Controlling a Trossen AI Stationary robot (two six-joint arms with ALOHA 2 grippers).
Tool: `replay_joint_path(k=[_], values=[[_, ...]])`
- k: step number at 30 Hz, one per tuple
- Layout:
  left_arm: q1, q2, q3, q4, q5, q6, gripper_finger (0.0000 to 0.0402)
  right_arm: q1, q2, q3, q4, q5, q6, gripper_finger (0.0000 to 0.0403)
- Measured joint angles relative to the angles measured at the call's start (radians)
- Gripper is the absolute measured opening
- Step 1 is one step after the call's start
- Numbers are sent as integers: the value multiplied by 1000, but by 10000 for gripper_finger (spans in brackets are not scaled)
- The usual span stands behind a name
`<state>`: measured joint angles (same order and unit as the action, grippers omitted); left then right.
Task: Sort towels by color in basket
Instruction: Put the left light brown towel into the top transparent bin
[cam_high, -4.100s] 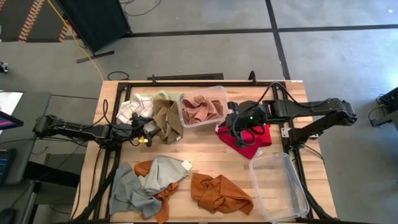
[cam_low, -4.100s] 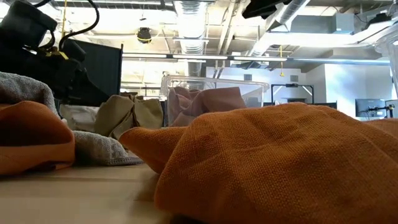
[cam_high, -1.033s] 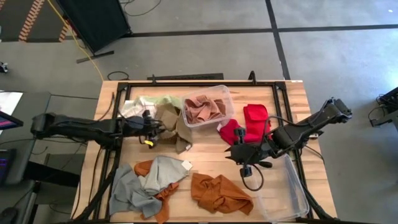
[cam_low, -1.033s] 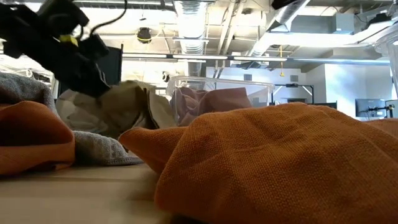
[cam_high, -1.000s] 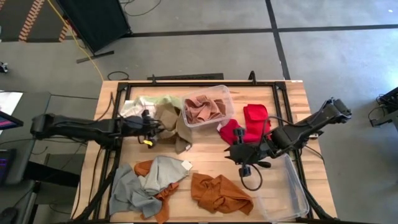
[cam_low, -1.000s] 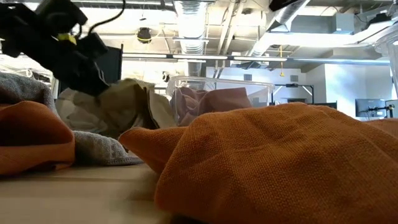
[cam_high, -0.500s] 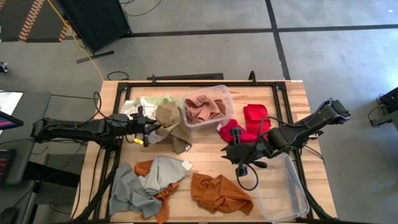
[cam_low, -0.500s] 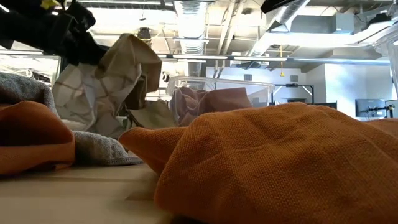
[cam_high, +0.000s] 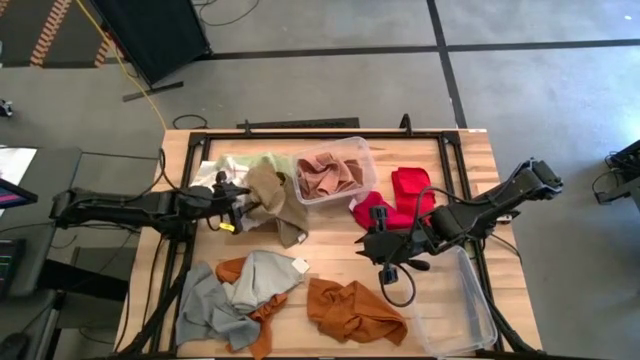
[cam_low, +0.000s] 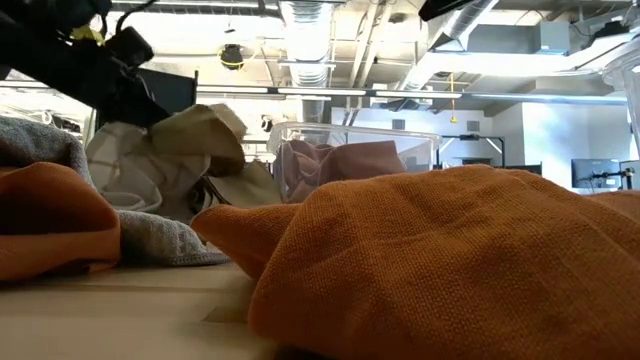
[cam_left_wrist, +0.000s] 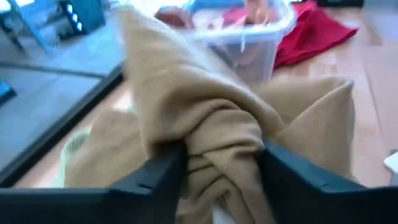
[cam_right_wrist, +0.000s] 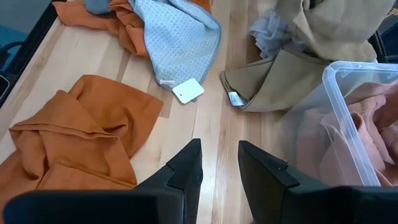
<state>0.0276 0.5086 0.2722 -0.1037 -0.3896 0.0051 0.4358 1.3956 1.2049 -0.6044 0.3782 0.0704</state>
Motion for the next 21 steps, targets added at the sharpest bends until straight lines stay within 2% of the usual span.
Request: replay_joint_path(k=[4, 8, 13, 18, 21], values=[[-17, 2, 0, 66, 0, 49, 272, 0, 0, 0, 0, 0, -1, 134], [-22, 40, 0, 121, 21, 75, 305, 0, 0, 0, 2, -1, -12, 134], [-22, 160, 1, 182, 71, 86, 312, -10, 0, 0, 34, -1, -34, 134], [-22, 322, 1, 284, 77, 123, 312, -21, 0, 0, 39, -2, -43, 134], [-21, 420, 35, 315, 118, 152, 312, -21, 0, 0, 41, -2, -45, 134]])
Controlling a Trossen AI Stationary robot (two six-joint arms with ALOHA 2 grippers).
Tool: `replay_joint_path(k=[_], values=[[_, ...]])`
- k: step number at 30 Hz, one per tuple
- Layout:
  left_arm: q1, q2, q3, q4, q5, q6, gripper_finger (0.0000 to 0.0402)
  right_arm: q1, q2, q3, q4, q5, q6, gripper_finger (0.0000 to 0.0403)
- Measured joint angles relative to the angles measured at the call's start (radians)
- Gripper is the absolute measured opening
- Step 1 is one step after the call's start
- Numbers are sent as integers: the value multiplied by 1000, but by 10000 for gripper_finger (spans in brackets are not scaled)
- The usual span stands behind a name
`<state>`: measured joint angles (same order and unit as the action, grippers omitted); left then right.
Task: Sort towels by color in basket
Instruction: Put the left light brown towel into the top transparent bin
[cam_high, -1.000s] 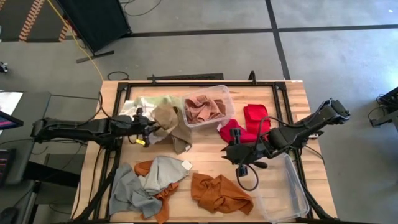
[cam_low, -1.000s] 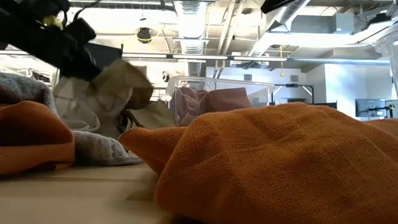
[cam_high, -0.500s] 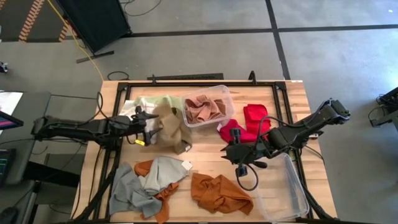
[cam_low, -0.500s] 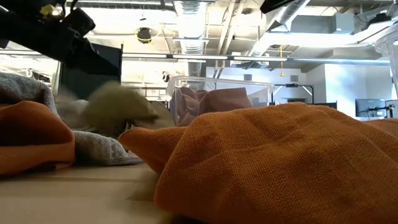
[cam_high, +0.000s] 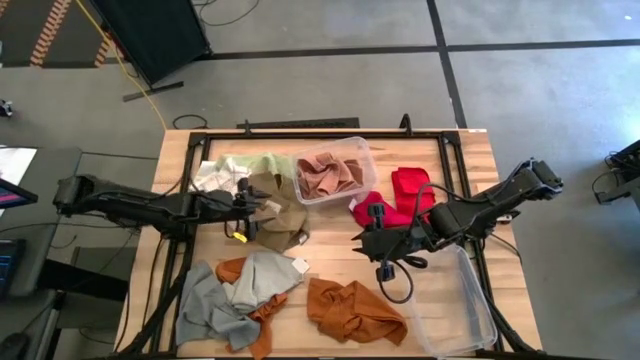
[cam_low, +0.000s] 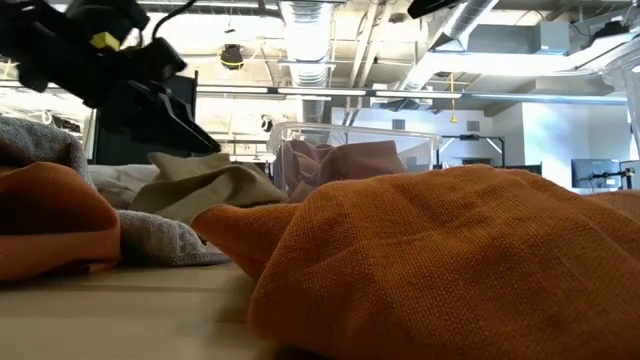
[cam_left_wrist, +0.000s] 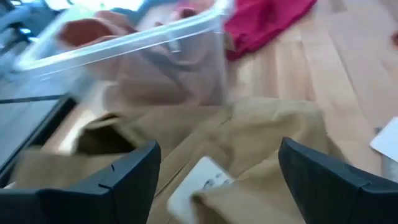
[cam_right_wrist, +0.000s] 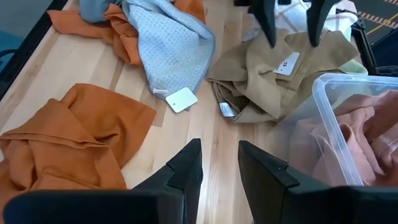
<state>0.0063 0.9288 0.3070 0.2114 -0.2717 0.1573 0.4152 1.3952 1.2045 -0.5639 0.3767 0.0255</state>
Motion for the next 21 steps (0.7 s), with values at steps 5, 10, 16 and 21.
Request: replay_joint_path(k=[5, 10, 16, 21], values=[[8, 195, 110, -42, 7, 57, 312, -5, 0, 0, 14, 0, -1, 134], [41, 392, 242, -153, 26, 67, 313, -5, 0, 0, 19, 0, -1, 134], [102, 578, 343, -212, 210, 68, 313, 9, 0, 0, 19, 0, 0, 134], [133, 693, 398, -237, 305, 66, 309, 11, 0, 0, 19, -5, 3, 134]])
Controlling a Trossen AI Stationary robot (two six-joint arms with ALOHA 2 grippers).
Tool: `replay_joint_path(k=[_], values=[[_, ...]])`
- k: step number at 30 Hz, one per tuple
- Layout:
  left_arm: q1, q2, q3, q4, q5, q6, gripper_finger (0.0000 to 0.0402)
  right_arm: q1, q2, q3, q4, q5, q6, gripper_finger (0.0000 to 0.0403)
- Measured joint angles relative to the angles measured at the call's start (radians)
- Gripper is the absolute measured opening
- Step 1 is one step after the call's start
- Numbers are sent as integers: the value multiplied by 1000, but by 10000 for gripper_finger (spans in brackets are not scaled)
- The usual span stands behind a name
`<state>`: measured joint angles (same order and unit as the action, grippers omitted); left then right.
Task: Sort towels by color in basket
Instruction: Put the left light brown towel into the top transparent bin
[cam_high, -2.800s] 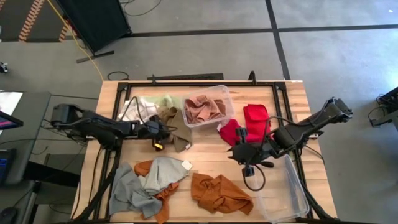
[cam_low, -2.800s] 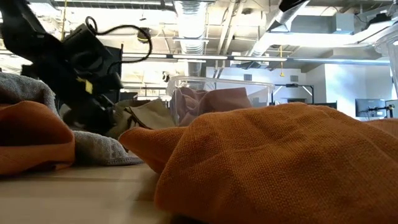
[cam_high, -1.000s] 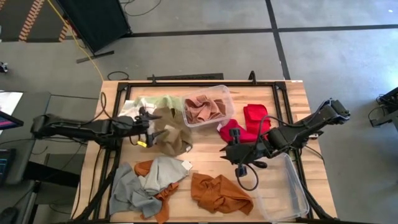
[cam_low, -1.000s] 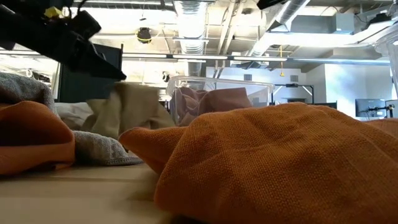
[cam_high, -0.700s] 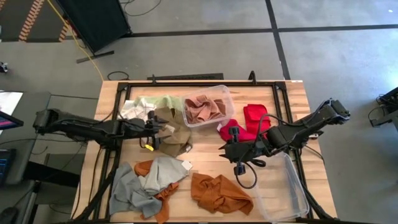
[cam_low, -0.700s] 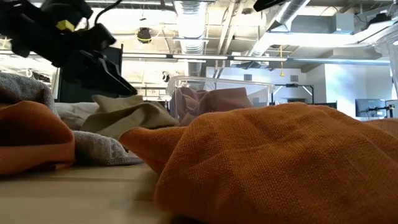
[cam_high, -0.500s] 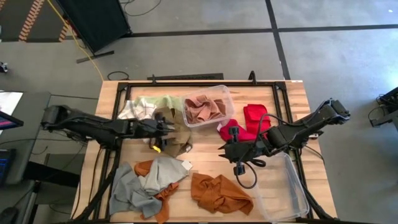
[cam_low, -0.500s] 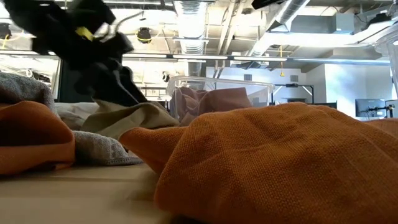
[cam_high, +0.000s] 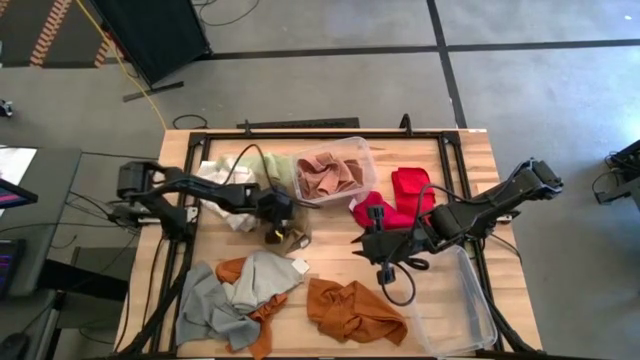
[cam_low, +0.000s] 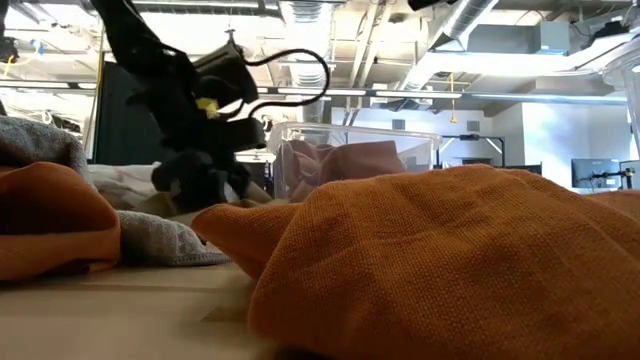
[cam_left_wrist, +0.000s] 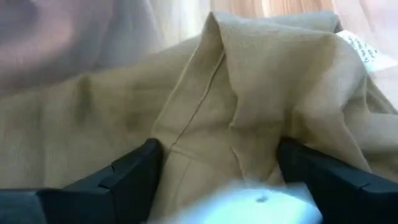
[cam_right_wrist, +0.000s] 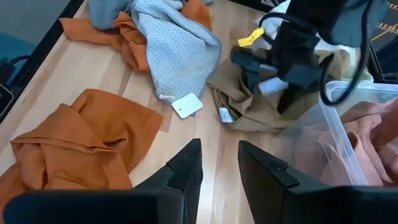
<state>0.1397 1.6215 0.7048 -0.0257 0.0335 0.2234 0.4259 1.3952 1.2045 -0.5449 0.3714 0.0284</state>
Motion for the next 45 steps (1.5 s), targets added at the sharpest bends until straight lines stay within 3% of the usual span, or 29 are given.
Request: replay_joint_path(k=[6, 14, 18, 23, 29, 34, 38, 45], values=[[0, 78, 22, -12, 53, 26, 252, 0, 0, 0, 0, 0, 0, 134], [-21, 44, 20, -48, 64, 54, 46, -1, 0, 0, -1, 2, -3, 134], [-42, -22, 14, -107, 53, 64, 32, -1, 0, 0, -1, 2, -3, 134], [-78, -150, 11, -159, 44, 38, 72, -1, 0, 0, -1, 3, -3, 134], [-131, -278, 13, -176, -66, 13, 218, -1, 0, 0, -1, 7, -4, 134], [-159, -340, 13, -209, -89, -5, 323, 3, 0, 0, -1, 7, -3, 134], [-197, -338, 8, -256, -22, -4, 339, 6, 0, 0, -1, 7, -3, 134], [-282, -226, -25, -251, -13, -3, 314, 5, 0, 0, 0, 7, -7, 134]])
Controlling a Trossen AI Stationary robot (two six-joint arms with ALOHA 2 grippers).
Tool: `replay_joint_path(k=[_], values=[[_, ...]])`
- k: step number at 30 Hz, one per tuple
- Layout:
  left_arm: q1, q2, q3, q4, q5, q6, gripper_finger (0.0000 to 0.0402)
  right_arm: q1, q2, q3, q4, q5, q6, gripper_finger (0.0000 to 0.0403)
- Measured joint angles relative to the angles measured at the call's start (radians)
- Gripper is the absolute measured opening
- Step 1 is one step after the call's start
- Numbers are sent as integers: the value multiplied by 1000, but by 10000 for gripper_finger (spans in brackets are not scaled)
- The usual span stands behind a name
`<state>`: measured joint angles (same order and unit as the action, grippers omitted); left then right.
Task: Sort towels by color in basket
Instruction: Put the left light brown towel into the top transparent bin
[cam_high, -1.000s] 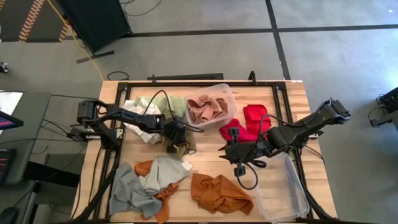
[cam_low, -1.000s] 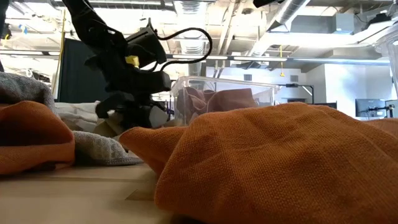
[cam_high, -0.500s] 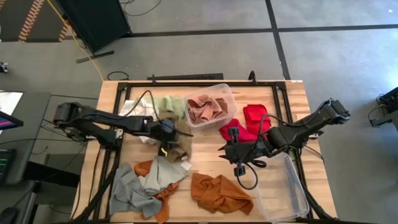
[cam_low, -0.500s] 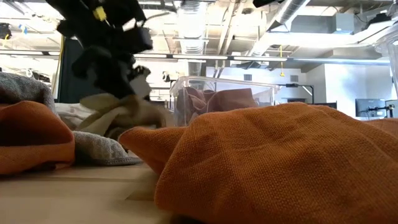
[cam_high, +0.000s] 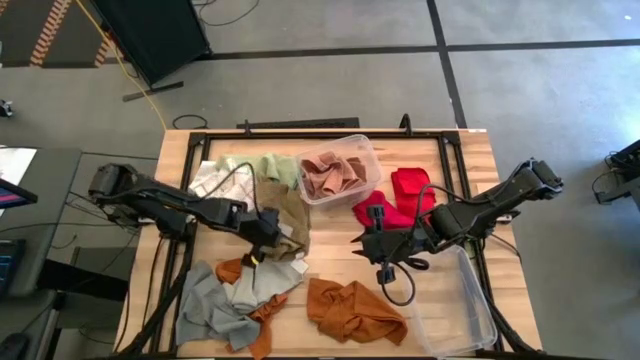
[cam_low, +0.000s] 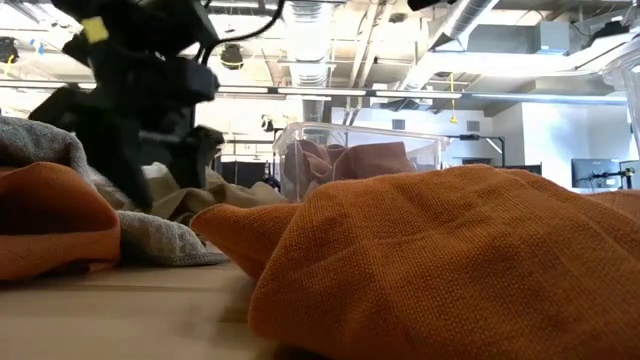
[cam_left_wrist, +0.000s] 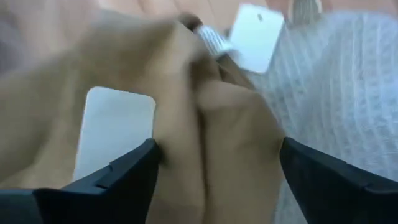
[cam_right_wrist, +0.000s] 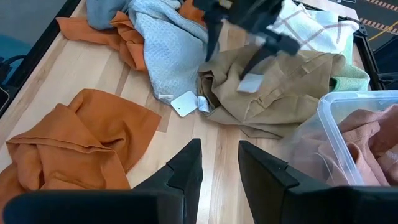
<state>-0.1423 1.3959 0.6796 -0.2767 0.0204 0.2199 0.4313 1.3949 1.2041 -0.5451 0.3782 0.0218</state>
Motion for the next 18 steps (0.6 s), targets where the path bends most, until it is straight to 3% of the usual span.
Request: replay_joint_path(k=[6, 9, 12, 18], values=[[-35, 112, 2, 50, -49, -2, 309, 0, 0, 0, 1, 0, 0, 134], [-36, 131, 17, 41, -56, -5, 285, 0, 0, 0, 1, 0, 4, 134], [-36, 134, 30, 18, -62, 6, 228, 0, 0, 0, 1, 0, 4, 134], [-36, 127, 72, -102, -65, 39, 70, 0, 0, 0, 1, -1, 4, 134]])
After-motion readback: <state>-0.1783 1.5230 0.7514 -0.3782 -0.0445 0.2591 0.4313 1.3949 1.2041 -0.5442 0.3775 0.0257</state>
